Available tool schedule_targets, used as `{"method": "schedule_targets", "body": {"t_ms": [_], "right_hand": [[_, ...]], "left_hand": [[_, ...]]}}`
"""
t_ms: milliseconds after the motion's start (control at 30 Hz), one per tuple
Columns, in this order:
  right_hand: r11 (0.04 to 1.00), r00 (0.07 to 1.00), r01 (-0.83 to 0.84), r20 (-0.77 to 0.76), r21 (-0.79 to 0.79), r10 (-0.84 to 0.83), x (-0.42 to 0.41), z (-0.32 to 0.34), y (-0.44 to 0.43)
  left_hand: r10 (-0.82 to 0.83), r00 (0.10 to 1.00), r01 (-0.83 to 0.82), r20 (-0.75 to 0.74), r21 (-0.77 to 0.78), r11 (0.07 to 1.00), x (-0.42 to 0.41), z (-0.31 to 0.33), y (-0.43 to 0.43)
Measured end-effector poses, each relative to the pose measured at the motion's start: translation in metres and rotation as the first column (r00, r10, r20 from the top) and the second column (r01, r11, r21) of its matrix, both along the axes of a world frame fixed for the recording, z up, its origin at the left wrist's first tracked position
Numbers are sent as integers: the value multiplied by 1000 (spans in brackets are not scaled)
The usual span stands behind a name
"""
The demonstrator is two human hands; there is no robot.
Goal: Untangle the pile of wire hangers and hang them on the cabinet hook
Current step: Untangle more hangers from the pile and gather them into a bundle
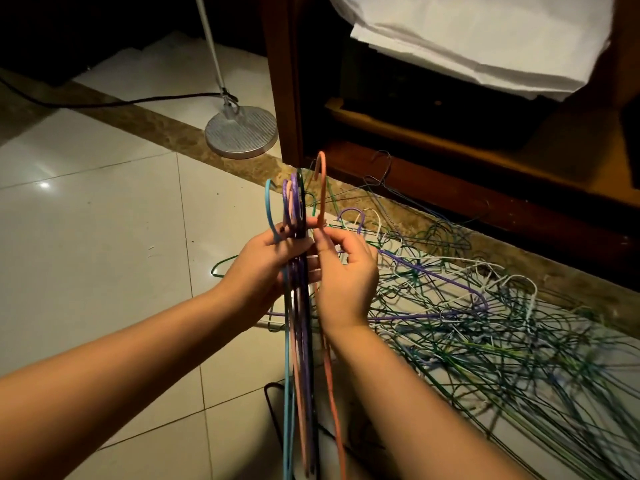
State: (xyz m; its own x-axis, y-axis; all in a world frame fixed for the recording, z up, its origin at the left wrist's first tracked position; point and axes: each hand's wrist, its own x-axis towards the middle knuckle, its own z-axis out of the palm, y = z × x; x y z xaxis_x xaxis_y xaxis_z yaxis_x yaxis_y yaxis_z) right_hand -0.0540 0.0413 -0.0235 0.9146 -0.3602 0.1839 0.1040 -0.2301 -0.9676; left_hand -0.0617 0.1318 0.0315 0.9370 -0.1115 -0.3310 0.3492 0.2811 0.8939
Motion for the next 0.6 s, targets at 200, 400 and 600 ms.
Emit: {"method": "schedule_targets", "body": {"t_ms": [200, 400, 600], "right_hand": [[970, 986, -158, -28, 185, 166, 14, 5, -4], [834, 820, -375, -565, -404, 95, 64, -57, -64], [519, 730, -569, -682, -638, -37, 94, -85, -80]], "left_hand": [[-4, 999, 4, 53, 1, 1000, 6, -1, 3], [66, 998, -65, 14, -84, 994, 15, 0, 21], [82, 996, -84, -37, -79, 993, 17, -11, 40]]}}
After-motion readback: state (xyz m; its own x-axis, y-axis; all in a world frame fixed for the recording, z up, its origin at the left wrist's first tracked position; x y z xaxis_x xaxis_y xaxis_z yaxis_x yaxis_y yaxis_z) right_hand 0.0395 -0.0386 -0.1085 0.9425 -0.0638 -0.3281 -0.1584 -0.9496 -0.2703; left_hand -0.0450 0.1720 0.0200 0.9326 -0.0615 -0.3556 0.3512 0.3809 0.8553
